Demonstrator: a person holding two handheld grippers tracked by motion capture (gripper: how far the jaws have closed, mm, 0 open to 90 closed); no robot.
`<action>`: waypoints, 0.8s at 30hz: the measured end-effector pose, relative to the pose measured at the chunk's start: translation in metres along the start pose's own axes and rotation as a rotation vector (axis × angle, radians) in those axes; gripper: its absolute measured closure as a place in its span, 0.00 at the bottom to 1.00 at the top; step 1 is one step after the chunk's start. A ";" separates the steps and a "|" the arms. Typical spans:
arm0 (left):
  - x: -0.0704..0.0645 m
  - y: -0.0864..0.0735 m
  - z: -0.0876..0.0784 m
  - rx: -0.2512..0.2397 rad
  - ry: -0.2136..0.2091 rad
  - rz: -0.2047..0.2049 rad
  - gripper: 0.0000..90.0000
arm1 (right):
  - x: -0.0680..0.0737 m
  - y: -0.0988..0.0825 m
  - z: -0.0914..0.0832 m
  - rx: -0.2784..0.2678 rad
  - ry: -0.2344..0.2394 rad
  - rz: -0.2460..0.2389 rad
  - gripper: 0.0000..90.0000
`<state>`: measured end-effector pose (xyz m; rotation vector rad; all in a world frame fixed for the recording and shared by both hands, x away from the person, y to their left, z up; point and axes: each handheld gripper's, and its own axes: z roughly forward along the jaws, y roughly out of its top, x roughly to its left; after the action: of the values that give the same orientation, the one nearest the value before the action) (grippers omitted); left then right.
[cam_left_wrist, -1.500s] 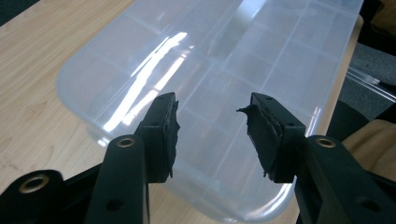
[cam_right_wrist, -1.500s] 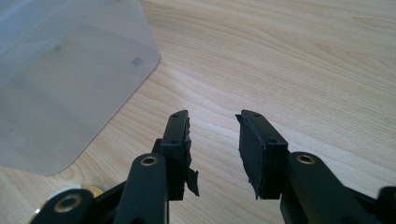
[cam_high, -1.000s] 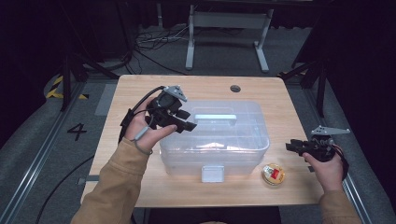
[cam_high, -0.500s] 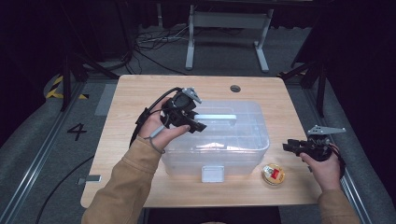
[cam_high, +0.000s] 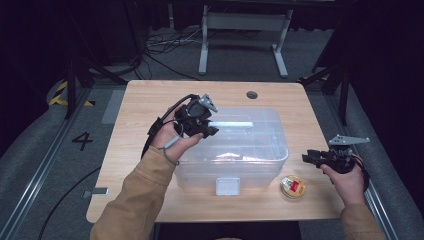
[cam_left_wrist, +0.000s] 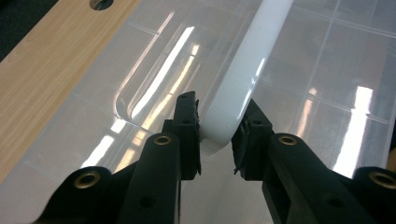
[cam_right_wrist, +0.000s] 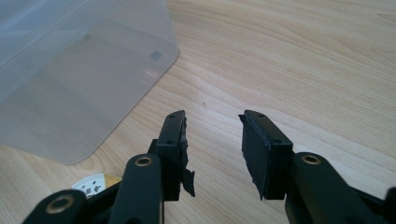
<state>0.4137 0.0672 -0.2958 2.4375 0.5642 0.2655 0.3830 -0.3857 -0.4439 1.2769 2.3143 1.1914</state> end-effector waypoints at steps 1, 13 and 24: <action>0.000 0.001 0.000 0.001 -0.001 -0.004 0.82 | 0.001 0.001 -0.001 -0.001 -0.002 -0.002 0.69; 0.009 0.009 -0.004 0.010 -0.003 -0.034 0.82 | 0.015 0.009 -0.009 -0.039 0.051 -0.058 0.80; 0.022 0.021 -0.008 0.033 -0.028 -0.051 0.82 | 0.029 0.016 -0.016 -0.097 0.137 -0.141 1.00</action>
<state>0.4378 0.0665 -0.2760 2.4511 0.6227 0.2020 0.3666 -0.3663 -0.4171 1.0110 2.3638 1.3623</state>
